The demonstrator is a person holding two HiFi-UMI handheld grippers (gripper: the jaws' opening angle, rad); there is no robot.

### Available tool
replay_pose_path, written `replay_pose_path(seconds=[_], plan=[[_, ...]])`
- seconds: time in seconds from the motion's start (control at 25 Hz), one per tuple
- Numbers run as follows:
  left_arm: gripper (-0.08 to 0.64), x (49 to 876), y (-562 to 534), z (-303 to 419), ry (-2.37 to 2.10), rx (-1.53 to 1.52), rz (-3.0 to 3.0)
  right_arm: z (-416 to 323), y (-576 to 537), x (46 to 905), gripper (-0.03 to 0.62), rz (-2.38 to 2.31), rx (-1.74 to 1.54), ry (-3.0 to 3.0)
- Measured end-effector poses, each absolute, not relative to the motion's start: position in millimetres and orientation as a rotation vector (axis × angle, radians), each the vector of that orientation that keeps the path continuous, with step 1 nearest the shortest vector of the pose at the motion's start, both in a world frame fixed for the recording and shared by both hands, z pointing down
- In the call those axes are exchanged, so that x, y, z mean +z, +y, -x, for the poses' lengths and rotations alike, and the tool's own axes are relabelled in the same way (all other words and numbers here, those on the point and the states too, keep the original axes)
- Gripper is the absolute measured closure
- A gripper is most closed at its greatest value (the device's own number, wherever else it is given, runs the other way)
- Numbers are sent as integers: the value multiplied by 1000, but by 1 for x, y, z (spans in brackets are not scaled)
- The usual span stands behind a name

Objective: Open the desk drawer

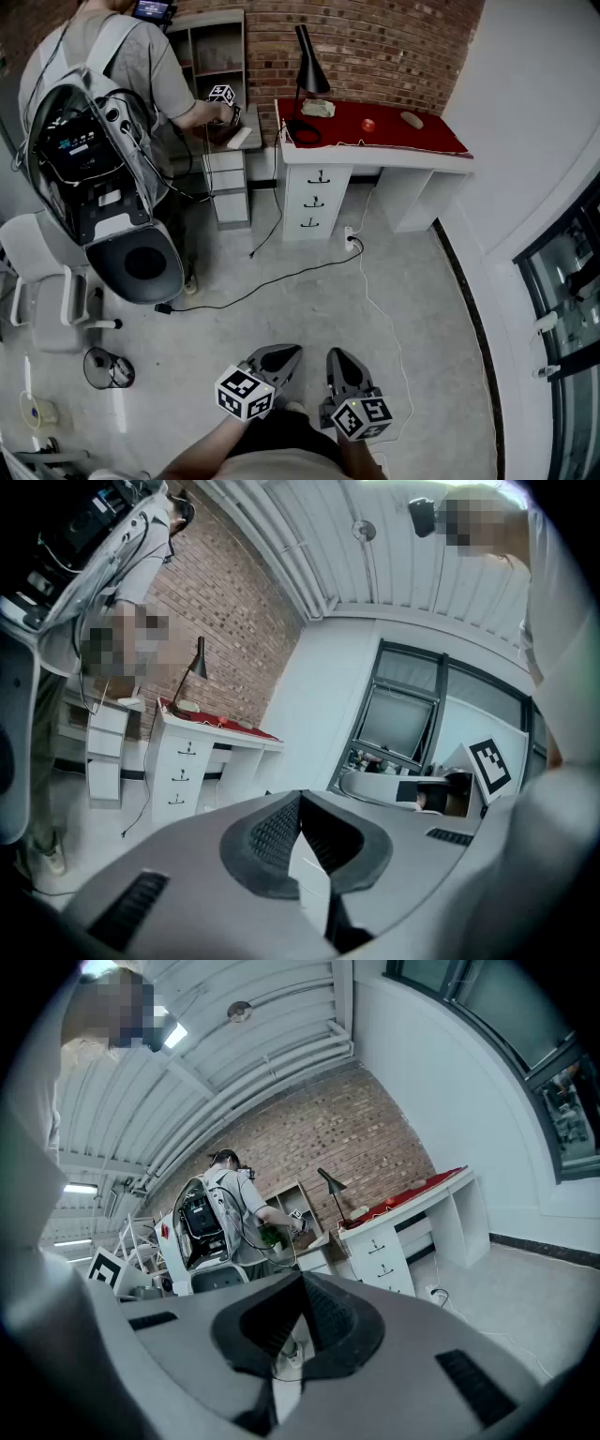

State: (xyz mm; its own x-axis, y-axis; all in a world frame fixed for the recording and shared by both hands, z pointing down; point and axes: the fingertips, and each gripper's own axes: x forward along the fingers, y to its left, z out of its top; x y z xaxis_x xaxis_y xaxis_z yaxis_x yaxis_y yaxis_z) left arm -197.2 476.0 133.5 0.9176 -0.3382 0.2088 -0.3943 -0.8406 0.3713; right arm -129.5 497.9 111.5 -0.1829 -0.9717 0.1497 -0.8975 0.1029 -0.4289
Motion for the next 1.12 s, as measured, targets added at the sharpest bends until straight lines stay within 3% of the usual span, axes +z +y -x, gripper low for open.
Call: replay_pose_path(seconds=[0.44,1.12], plan=[[551,97,478,185,-535,134,-2725,113,495,81,575,1916,-537,2158],[551,119,494,148,-611,106,-2697,70,521,91,574,1828,-488,2137]])
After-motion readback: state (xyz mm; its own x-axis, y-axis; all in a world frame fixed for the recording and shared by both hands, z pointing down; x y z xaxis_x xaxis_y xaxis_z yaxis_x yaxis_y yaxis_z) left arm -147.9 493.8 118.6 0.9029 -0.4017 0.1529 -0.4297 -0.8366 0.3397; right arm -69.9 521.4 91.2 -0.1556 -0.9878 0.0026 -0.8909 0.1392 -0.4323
